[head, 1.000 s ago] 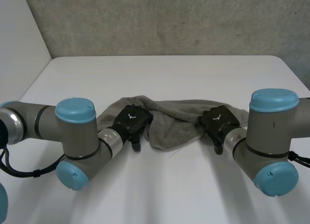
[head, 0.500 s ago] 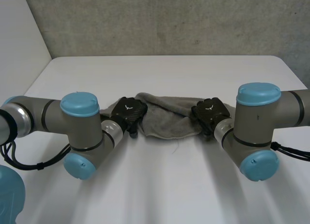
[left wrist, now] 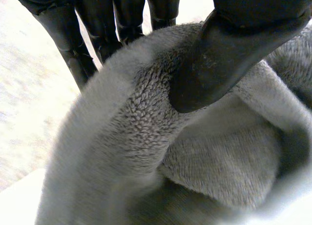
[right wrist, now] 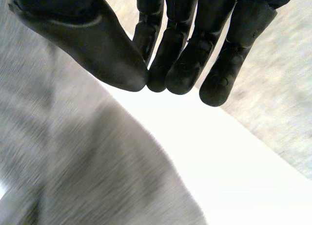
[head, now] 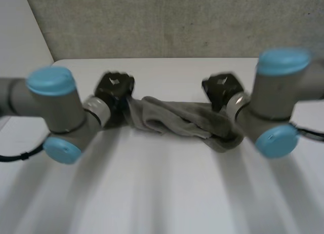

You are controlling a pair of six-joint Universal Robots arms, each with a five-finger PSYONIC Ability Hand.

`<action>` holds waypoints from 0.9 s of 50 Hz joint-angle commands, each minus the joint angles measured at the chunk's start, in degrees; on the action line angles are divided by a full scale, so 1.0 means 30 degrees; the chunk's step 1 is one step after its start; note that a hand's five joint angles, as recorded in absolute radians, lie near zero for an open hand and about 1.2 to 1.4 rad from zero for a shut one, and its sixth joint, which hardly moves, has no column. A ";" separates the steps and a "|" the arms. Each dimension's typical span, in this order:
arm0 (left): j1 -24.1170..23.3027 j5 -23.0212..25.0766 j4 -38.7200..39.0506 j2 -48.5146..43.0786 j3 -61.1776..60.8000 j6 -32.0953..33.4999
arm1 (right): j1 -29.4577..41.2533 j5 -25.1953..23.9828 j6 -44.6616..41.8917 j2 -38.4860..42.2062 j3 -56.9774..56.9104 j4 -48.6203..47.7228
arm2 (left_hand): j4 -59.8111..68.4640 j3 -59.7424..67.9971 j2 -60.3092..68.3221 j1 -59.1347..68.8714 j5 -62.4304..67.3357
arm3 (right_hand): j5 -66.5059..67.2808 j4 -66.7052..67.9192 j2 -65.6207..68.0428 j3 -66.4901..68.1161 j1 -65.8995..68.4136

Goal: Fold the towel.

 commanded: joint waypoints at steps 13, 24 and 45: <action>0.2569 0.1285 -0.0864 0.6814 -0.1181 -0.7351 | -0.2468 -0.3381 0.1485 -0.4976 -0.5247 0.6937 | 0.0807 0.1269 0.1268 0.2714 0.2784 | 0.1038 0.1301 0.1489 0.1483 0.1275; 0.3067 0.1431 -0.0688 0.5203 -0.4462 -0.6971 | -0.1325 -0.3293 0.0254 -0.4273 0.0818 0.5971 | -0.0139 0.0324 0.0322 0.1769 0.1838 | -1.7389 -1.7126 -1.6938 -1.6944 -1.7152; 0.4856 0.1519 -0.0717 0.3118 -0.4956 -0.1141 | -0.1237 -0.3294 -0.0537 -0.4565 0.6909 0.2486 | -2.1783 -2.1320 -2.1322 -1.9875 -1.9806 | -1.8006 -1.7743 -1.7555 -1.7561 -1.7769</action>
